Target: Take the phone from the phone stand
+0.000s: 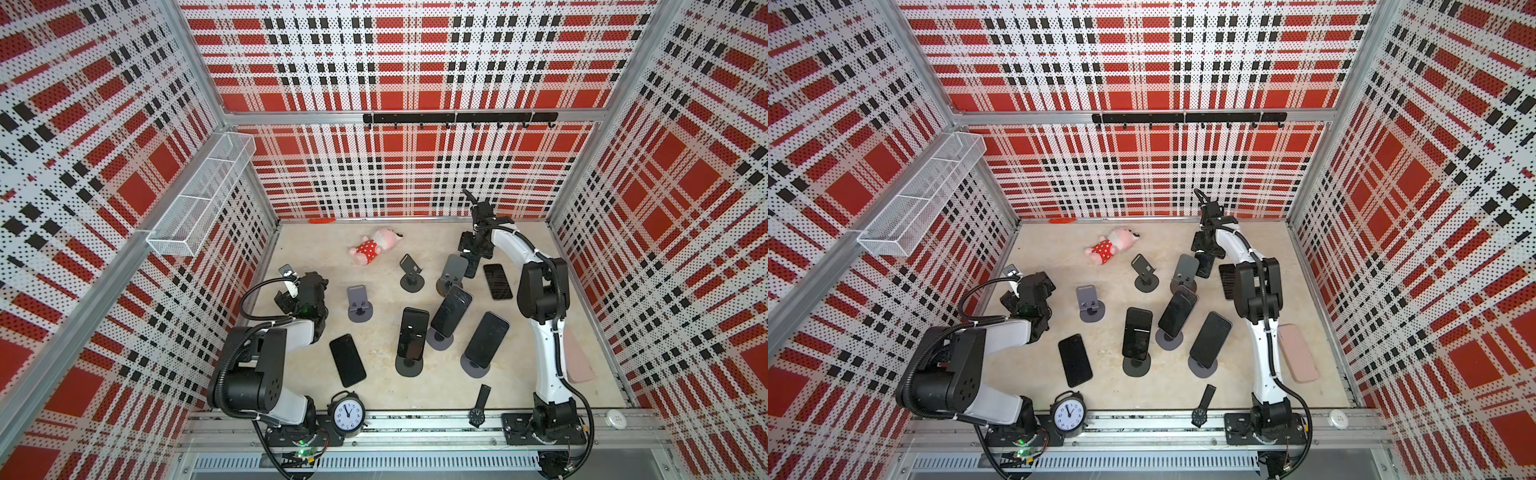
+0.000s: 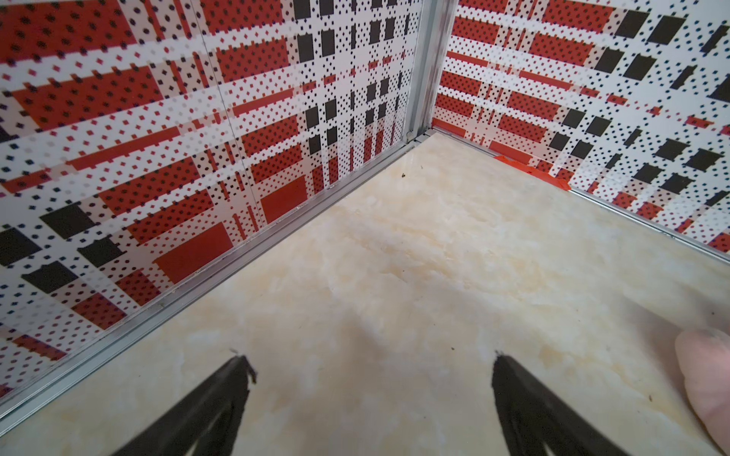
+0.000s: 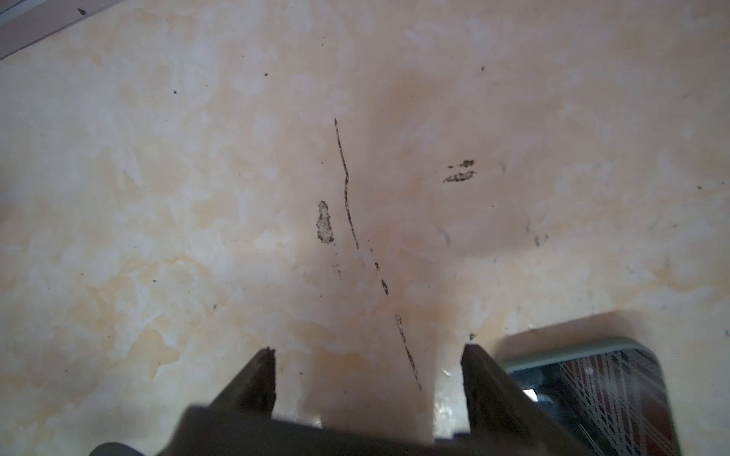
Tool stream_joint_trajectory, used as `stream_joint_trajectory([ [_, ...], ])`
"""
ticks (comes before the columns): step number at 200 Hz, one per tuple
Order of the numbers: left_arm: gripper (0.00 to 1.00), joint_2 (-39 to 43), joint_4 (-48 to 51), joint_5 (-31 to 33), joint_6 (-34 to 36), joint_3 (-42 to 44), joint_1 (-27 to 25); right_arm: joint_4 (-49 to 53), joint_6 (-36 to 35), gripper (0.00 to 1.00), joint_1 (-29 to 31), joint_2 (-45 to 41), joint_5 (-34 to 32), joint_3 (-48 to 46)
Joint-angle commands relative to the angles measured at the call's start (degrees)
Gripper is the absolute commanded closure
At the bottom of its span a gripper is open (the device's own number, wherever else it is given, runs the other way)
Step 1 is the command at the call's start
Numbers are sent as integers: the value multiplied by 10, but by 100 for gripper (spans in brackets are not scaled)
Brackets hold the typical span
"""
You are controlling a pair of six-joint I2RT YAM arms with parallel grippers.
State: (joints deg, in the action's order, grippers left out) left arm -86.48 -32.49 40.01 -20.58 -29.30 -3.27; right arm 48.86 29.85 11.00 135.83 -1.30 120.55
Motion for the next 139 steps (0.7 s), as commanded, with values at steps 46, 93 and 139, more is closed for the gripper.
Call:
stream_joint_trajectory([
  [46,2,4,5,12,-3,-7,9,14,-2,31,-7,57,10,35],
  [93,2,6,5,10,-3,-5,10,13,-6,30,-10,67,6,41],
  [139,2,6,5,9,-3,-4,12,-1,-4,31,-9,78,9,42],
])
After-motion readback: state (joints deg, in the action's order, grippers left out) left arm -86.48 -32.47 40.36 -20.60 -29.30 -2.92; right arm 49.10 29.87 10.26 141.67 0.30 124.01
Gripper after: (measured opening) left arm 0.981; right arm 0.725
